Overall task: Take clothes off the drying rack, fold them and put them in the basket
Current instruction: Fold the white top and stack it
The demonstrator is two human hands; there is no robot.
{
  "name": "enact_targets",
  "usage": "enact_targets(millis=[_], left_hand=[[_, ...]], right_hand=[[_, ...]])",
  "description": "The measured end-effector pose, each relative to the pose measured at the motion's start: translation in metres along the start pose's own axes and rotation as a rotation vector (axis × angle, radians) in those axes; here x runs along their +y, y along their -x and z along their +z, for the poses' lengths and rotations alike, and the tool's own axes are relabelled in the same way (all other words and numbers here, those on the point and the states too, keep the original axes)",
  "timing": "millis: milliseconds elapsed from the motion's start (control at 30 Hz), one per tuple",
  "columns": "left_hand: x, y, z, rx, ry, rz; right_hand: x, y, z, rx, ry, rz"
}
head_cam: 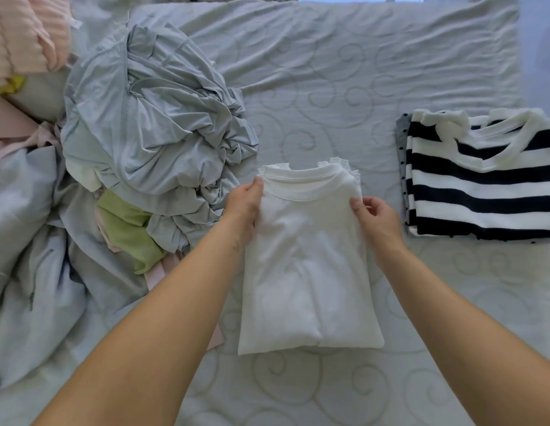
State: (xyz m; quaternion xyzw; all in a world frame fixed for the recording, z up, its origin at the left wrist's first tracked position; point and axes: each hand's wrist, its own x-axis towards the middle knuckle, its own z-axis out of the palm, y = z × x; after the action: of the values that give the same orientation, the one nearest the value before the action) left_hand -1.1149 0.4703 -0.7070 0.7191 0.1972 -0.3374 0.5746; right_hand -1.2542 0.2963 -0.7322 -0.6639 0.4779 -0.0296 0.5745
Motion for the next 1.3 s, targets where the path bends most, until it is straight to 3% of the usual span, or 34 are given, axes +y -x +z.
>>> enact_targets(millis=[100,233,367,467,533,600,700,767,800,867,967,1067,1167,1300], left_hand=[[0.012,0.005,0.006,-0.142,0.070,-0.031],[0.010,0.002,0.000,0.066,-0.005,0.144],[-0.009,-0.006,-0.010,0.258,-0.562,0.331],[-0.033,0.014,-0.014,0.297,-0.949,0.830],[-0.061,0.027,-0.010,0.158,-1.148,1.005],[-0.081,0.032,-0.007,0.040,-1.359,0.987],[-0.082,0.018,-0.006,-0.071,-1.559,0.733],[-0.078,0.008,-0.008,-0.106,-1.512,0.659],[-0.078,0.008,-0.010,-0.118,-1.441,0.700],[-0.082,0.015,-0.015,-0.058,-1.197,0.773],[-0.095,0.039,-0.028,0.071,-0.811,0.599],[-0.107,0.061,-0.034,0.068,-0.651,0.403],[-0.103,0.060,-0.032,0.062,-0.462,0.225],[-0.090,0.054,-0.025,-0.021,-0.439,0.356]], right_hand=[[-0.005,-0.001,0.004,-0.024,0.004,-0.025],[-0.006,-0.010,-0.002,0.037,0.005,-0.013],[0.004,-0.008,-0.004,0.119,0.327,-0.015],[0.009,0.011,-0.004,0.304,0.556,-0.355],[0.017,0.025,0.000,0.251,0.726,-0.675],[0.026,0.031,0.009,0.104,0.943,-0.839],[0.025,0.025,0.018,-0.240,1.195,-0.606],[0.024,0.016,0.017,-0.328,1.172,-0.524],[0.025,0.018,0.016,-0.291,1.100,-0.559],[0.029,0.026,0.010,-0.075,0.927,-0.621],[0.039,0.045,-0.006,0.128,0.761,-0.412],[0.049,0.060,-0.014,0.030,0.710,-0.183],[0.053,0.066,-0.010,-0.086,0.562,-0.139],[0.038,0.064,0.000,-0.085,0.266,-0.098]])
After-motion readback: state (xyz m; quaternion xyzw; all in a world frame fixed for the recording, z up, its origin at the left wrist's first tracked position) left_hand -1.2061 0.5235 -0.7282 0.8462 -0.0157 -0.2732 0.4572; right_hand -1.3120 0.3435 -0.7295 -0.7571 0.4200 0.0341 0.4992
